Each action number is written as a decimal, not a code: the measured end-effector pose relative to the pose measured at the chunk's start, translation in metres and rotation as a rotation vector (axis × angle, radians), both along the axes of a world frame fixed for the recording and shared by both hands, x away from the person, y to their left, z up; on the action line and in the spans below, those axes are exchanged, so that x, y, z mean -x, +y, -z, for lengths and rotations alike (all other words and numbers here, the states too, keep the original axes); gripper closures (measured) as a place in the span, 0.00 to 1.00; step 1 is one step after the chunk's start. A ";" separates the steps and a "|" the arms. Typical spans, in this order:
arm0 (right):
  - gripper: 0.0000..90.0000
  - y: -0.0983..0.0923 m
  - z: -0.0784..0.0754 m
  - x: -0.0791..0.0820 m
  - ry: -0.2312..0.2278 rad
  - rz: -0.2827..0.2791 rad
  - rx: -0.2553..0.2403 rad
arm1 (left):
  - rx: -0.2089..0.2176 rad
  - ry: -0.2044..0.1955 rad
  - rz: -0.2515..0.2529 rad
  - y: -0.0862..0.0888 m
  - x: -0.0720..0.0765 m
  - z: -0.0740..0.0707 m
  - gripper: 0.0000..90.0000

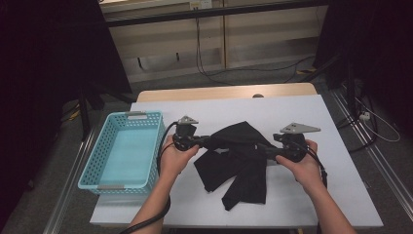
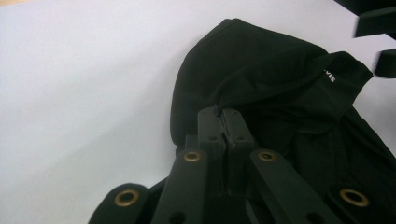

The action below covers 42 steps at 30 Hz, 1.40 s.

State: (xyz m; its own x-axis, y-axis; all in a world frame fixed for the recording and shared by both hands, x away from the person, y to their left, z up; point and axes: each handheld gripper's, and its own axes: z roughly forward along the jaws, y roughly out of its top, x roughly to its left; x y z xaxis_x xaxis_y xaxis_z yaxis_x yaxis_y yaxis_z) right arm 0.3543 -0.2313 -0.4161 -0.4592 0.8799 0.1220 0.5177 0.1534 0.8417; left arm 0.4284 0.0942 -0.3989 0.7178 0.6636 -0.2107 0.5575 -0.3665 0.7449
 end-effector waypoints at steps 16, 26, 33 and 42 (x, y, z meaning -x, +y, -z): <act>0.31 -0.021 0.025 0.015 0.061 0.028 0.022 | -0.004 0.001 -0.024 0.007 -0.003 0.001 0.98; 0.45 -0.016 0.032 0.007 0.081 0.021 -0.046 | -0.013 -0.004 -0.041 0.022 -0.004 -0.003 0.98; 0.56 -0.014 0.035 0.007 0.094 0.003 -0.058 | -0.010 -0.010 -0.055 0.028 -0.004 -0.005 0.98; 0.95 -0.016 0.021 0.014 0.009 -0.025 -0.052 | -0.011 -0.024 -0.070 0.040 -0.003 -0.010 0.98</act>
State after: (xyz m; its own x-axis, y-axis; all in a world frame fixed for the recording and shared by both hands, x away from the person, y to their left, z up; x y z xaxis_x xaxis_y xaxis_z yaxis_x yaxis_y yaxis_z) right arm 0.3404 -0.2477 -0.4370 -0.4796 0.8605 0.1716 0.5217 0.1224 0.8443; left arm 0.4314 0.1344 -0.3888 0.6746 0.7142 -0.1868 0.5641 -0.3355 0.7545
